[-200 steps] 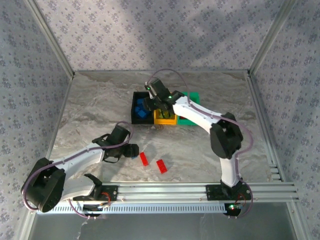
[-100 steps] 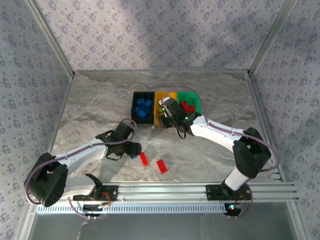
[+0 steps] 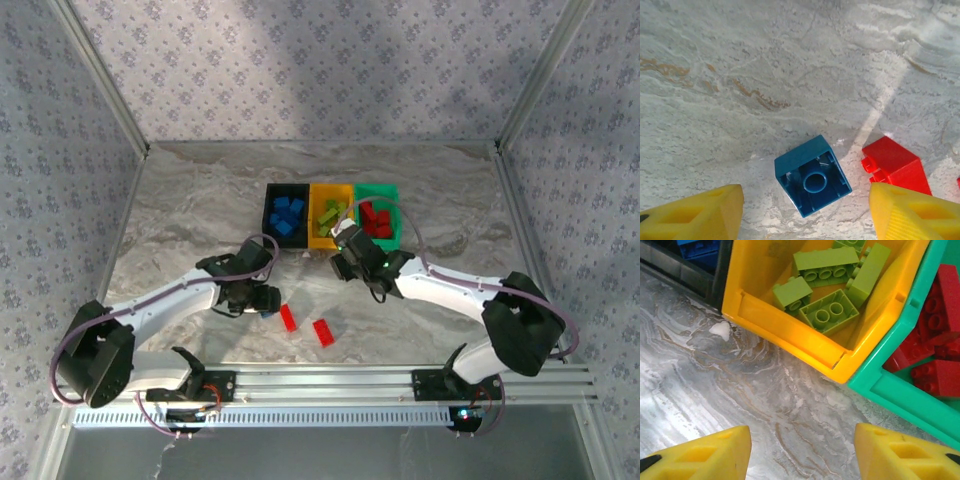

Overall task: Sort the legos into containers by color
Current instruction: Pick up the lego from the middle-left of the table.

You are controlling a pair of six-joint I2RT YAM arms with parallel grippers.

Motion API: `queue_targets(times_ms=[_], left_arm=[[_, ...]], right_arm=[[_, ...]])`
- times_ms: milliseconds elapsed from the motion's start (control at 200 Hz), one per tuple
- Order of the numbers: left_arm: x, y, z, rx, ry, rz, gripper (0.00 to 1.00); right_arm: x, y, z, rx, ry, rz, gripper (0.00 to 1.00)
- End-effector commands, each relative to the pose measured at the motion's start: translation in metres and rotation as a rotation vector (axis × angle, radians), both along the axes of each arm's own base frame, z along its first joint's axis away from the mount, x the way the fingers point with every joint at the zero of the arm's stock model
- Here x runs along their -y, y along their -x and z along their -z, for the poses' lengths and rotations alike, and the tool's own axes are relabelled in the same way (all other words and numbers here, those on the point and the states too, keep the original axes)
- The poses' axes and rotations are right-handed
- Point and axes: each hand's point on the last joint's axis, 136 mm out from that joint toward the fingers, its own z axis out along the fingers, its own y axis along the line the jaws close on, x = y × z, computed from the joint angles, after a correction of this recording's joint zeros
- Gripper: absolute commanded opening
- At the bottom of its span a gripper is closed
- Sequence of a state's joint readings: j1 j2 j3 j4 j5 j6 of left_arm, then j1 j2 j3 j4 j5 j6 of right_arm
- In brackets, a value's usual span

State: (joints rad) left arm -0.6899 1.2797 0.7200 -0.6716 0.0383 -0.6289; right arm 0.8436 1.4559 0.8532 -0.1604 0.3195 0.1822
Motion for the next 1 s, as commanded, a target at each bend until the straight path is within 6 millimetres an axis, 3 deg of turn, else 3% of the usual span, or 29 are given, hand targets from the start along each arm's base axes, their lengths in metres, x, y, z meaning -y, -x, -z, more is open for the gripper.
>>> queue_targets(times_ms=[0, 365, 550, 1000], left_arm=[[-0.011, 0.008, -0.002, -0.052, -0.08, -0.043, 0.67], [-0.008, 0.018, 0.001, -0.085, -0.09, -0.086, 0.68], [-0.009, 0.013, -0.001, -0.076, -0.117, -0.088, 0.68], [0.0, 0.002, 0.017, -0.114, -0.177, -0.064, 0.66]], right_arm=[[-0.002, -0.001, -0.01, 0.048, -0.02, 0.002, 0.59], [-0.01, -0.002, 0.007, 0.012, 0.014, -0.012, 0.59], [-0.008, -0.002, 0.008, 0.016, 0.026, -0.006, 0.59], [-0.005, -0.004, 0.008, 0.025, 0.05, 0.002, 0.59]])
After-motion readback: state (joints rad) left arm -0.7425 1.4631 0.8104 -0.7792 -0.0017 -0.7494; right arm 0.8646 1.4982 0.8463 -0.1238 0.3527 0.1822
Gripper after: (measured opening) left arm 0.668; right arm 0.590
